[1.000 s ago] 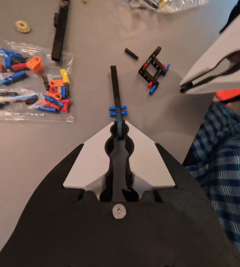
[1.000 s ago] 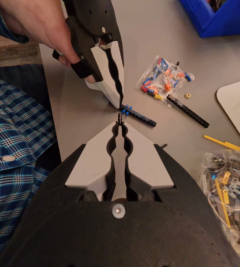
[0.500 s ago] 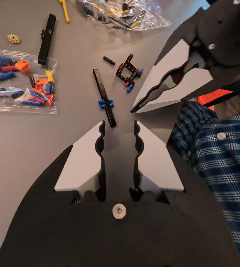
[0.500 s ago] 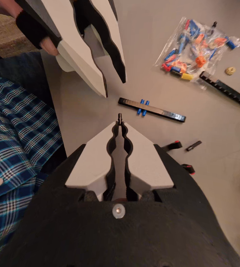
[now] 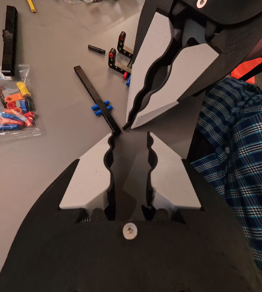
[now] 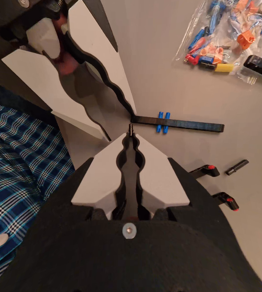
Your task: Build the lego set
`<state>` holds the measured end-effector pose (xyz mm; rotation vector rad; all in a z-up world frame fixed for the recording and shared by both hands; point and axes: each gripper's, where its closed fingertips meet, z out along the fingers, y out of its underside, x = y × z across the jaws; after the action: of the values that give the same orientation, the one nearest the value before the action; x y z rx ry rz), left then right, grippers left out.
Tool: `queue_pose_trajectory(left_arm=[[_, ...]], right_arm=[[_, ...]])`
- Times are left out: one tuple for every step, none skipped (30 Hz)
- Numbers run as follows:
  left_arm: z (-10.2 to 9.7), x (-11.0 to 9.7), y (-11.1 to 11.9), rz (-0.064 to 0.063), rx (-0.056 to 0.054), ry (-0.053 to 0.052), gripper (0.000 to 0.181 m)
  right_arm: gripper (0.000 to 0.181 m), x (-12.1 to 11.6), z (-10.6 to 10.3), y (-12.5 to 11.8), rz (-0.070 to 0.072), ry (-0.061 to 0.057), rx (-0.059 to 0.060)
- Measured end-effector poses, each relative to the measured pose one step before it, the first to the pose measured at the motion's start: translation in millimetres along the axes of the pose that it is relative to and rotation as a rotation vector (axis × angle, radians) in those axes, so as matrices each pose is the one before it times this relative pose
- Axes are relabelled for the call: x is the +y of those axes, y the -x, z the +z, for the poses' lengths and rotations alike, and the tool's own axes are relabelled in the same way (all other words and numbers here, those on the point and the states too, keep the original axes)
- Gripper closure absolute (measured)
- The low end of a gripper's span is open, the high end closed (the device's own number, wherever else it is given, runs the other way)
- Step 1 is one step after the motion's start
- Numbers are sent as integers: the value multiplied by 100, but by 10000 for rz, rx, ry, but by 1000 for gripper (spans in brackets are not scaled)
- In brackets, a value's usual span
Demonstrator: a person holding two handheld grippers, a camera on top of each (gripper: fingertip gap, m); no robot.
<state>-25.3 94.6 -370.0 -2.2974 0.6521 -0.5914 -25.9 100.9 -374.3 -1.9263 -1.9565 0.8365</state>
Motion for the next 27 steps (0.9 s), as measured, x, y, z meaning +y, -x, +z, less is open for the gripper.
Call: queue_pose_trajectory(left_arm=[[7,30,59,87,-93,52,144],[-61,-54,162,172,-185,35,144],[-225,-301,319,293,-341,-120,147],[-262,-244,374,203,-343,-17,149],[-196,-251,343,72,-223,52,150],[-147,-505,365,-24,-162,-54,151],[-55,-693,369,-71,-112,-103,155],[129,-713,327,-5,-81,-3,155],[230,-770,494,226,-226,53,155],[251,-813,795,382,-441,91,157],[377,-759,621,352,-289,167,161],[598,-545,375,144,-69,278,164],[844,-3,130,-84,150,551,161],[845,-18,242,-94,57,463,158],[608,-231,213,10,-40,236,155],[567,164,-230,-1,168,426,152],[564,511,-76,-81,62,545,149],[445,357,-57,-47,13,311,151],[331,284,-250,-129,121,203,152],[69,-162,-64,-62,-40,-94,154],[30,30,30,-40,-100,57,155],[12,-4,-26,-17,-61,13,161],[0,-23,20,-67,-72,0,169],[23,-30,33,14,-88,-29,174],[-4,-1,25,16,-59,-32,176],[-6,-23,101,-36,-82,-121,176],[-28,17,311,-108,-162,-172,176]], right_arm=[[180,38,4,136,-60,59,-16],[180,100,-89,77,-18,38,-4],[180,65,-242,-6,8,-45,18],[180,77,-381,-29,39,-64,-17],[180,56,-515,-132,24,-119,8],[180,144,-591,-346,75,-74,96],[180,126,-597,-418,76,-93,86],[180,121,-575,-469,85,-87,110],[180,121,-506,-446,74,-95,116],[180,134,-405,-376,84,-63,103],[180,160,-307,-290,54,-39,82],[180,163,-202,-202,31,-12,67],[180,117,-115,-124,10,-11,38],[180,46,-67,-50,-17,-8,23],[180,10,-42,-6,-57,2,30],[180,-57,-68,-9,-86,-21,46],[180,-78,-80,18,-73,-26,35],[180,-69,-90,29,-40,-37,7],[180,-73,-72,39,-21,-47,-14],[180,-24,-59,17,-20,-33,-16],[180,16,-35,2,-21,-17,-17],[180,48,-25,-15,-15,-12,-19],[180,45,-11,-21,-4,-6,-25],[180,29,-22,-41,2,-23,-20],[180,4,-41,-15,9,-28,-24],[180,-57,-78,-25,-1,-56,-8],[180,-99,-117,-22,8,-74,0]])
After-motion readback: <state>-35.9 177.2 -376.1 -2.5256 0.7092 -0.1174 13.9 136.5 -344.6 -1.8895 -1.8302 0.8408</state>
